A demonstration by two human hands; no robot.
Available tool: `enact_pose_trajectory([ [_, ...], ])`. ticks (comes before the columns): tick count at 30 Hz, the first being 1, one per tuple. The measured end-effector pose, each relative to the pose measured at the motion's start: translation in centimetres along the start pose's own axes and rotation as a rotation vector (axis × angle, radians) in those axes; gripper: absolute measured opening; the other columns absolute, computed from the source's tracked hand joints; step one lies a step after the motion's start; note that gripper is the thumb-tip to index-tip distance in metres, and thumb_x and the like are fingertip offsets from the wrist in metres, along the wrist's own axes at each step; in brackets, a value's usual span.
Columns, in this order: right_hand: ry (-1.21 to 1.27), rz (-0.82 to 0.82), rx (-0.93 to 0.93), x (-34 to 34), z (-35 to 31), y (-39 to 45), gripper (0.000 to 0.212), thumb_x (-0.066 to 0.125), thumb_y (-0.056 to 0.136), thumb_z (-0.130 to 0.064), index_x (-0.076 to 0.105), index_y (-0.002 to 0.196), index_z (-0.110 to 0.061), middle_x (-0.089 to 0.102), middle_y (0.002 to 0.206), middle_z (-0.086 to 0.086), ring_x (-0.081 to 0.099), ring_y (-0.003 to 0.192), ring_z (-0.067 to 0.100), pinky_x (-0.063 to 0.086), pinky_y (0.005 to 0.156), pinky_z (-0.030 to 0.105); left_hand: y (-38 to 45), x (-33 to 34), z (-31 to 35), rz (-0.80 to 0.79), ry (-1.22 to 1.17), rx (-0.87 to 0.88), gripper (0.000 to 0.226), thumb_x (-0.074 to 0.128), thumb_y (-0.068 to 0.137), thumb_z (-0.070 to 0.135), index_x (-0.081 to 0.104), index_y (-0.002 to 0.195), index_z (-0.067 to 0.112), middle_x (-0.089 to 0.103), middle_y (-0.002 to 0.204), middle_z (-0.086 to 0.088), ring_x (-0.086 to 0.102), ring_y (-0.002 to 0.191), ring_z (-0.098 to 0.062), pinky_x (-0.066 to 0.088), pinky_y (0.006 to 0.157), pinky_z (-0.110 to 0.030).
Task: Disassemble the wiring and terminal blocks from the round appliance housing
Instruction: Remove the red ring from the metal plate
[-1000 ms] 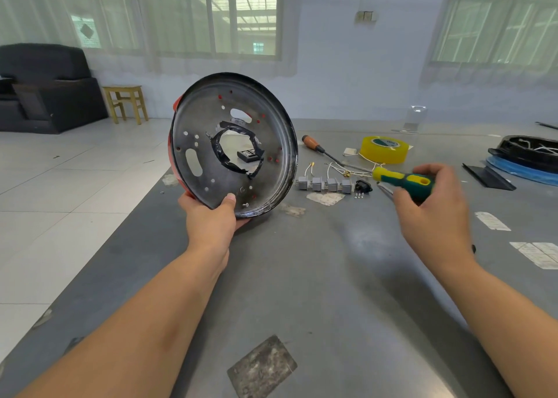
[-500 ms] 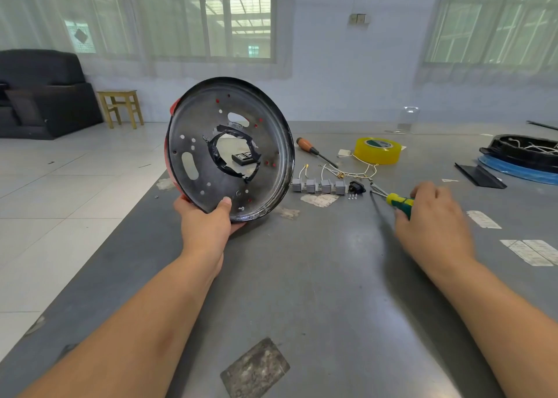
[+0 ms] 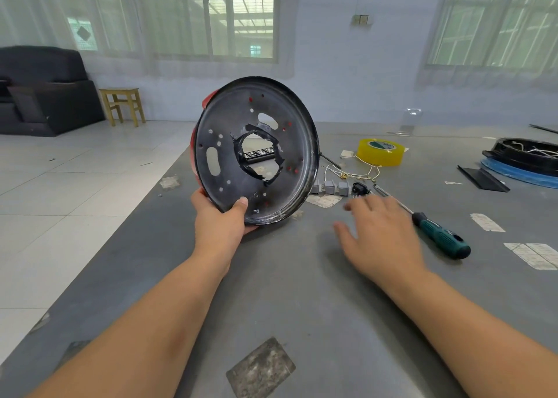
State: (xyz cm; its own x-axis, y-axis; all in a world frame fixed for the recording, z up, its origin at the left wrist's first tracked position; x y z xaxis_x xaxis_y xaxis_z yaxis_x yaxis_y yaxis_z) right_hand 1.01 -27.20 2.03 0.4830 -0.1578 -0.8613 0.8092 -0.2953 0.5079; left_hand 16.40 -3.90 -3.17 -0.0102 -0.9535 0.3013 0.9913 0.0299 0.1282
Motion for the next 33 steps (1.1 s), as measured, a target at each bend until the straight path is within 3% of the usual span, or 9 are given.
enact_pose_trajectory([
  [5, 0.209, 0.129, -0.125, 0.6, -7.9, 0.7, 0.033, 0.045, 0.096, -0.051, 0.064, 0.096, -0.024, 0.062, 0.096, -0.001, 0.053, 0.096, 0.025, 0.042, 0.082, 0.041, -0.2, 0.4, 0.0, -0.035, 0.081, 0.046, 0.046, 0.072, 0.095, 0.008, 0.042, 0.125, 0.028, 0.062, 0.114, 0.010, 0.070, 0.101, -0.014, 0.064, 0.063, -0.034],
  [9, 0.268, 0.115, -0.049, 1.6, -10.7, 2.2, 0.032, 0.046, 0.094, -0.052, 0.066, 0.091, -0.026, 0.063, 0.093, -0.005, 0.053, 0.096, 0.023, 0.036, 0.086, 0.041, -0.2, 0.5, 0.2, -0.043, 0.201, 0.094, 0.047, 0.074, 0.093, 0.014, 0.042, 0.124, 0.029, 0.065, 0.107, 0.013, 0.071, 0.101, -0.017, 0.063, 0.083, -0.047],
  [11, 0.261, 0.080, -0.019, 2.2, -11.5, 2.7, 0.033, 0.045, 0.091, -0.053, 0.065, 0.087, -0.028, 0.064, 0.091, -0.008, 0.053, 0.096, 0.021, 0.032, 0.088, 0.040, -0.1, 0.4, 0.3, -0.029, 0.257, 0.131, 0.047, 0.075, 0.093, 0.016, 0.042, 0.123, 0.030, 0.065, 0.103, 0.017, 0.069, 0.095, -0.005, 0.059, 0.083, -0.030],
  [14, 0.270, 0.054, -0.022, 2.7, -11.9, 3.0, 0.033, 0.043, 0.091, -0.052, 0.065, 0.083, -0.029, 0.064, 0.085, -0.009, 0.053, 0.095, 0.017, 0.031, 0.089, 0.039, -0.3, 0.5, 0.4, -0.035, 0.298, 0.143, 0.047, 0.075, 0.093, 0.019, 0.041, 0.122, 0.033, 0.062, 0.098, 0.022, 0.062, 0.079, 0.016, 0.044, 0.063, -0.004],
  [16, 0.321, 0.044, -0.016, 2.8, -11.5, 3.1, 0.029, 0.047, 0.091, -0.050, 0.064, 0.080, -0.028, 0.062, 0.081, -0.010, 0.053, 0.093, 0.016, 0.030, 0.089, 0.038, -0.4, 0.6, 0.5, -0.041, 0.311, 0.150, 0.046, 0.075, 0.093, 0.021, 0.041, 0.121, 0.033, 0.062, 0.098, 0.022, 0.064, 0.084, 0.008, 0.047, 0.068, -0.008],
  [18, 0.368, 0.027, -0.011, 3.0, -11.3, 3.2, 0.025, 0.051, 0.091, -0.046, 0.064, 0.079, -0.028, 0.060, 0.079, -0.011, 0.053, 0.092, 0.016, 0.029, 0.088, 0.038, -0.4, 0.7, 0.5, -0.041, 0.311, 0.147, 0.046, 0.075, 0.093, 0.021, 0.042, 0.123, 0.031, 0.064, 0.102, 0.019, 0.067, 0.095, -0.007, 0.058, 0.084, -0.030],
  [21, 0.402, 0.019, -0.016, 3.1, -11.3, 3.3, 0.021, 0.053, 0.089, -0.043, 0.063, 0.078, -0.028, 0.058, 0.077, -0.011, 0.052, 0.090, 0.015, 0.031, 0.089, 0.038, -0.5, 0.8, 0.5, -0.047, 0.289, 0.133, 0.047, 0.075, 0.092, 0.020, 0.043, 0.124, 0.032, 0.065, 0.103, 0.017, 0.067, 0.097, -0.008, 0.061, 0.091, -0.051],
  [28, 0.569, 0.102, -0.020, 2.1, -10.2, 3.1, 0.012, 0.059, 0.085, -0.036, 0.061, 0.078, -0.026, 0.055, 0.073, -0.008, 0.053, 0.078, 0.017, 0.041, 0.078, 0.037, -0.5, 0.6, 0.4, -0.057, 0.187, 0.076, 0.050, 0.075, 0.086, 0.027, 0.042, 0.121, 0.035, 0.065, 0.109, 0.014, 0.071, 0.106, -0.021, 0.061, 0.090, -0.054],
  [33, 0.822, 0.150, 0.112, 1.4, -5.8, 2.9, 0.009, 0.069, 0.083, -0.021, 0.061, 0.082, -0.025, 0.065, 0.074, -0.012, 0.061, 0.074, 0.004, 0.050, 0.069, 0.020, -0.3, 0.4, 0.1, -0.036, 0.057, 0.020, 0.049, 0.071, 0.097, 0.009, 0.042, 0.130, 0.029, 0.062, 0.116, 0.013, 0.072, 0.093, -0.008, 0.064, 0.064, -0.033],
])
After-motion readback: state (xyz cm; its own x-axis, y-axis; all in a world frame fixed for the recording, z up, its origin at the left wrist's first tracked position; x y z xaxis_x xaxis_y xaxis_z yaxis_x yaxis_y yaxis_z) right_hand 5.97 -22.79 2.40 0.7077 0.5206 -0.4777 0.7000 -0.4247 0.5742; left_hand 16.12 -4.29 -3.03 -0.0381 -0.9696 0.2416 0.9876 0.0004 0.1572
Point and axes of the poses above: each hand's wrist, its own y-axis towards the middle knuckle, its own x-axis out of the palm, z = x × y, the point moved 8 cm from there along y, towards the middle knuckle
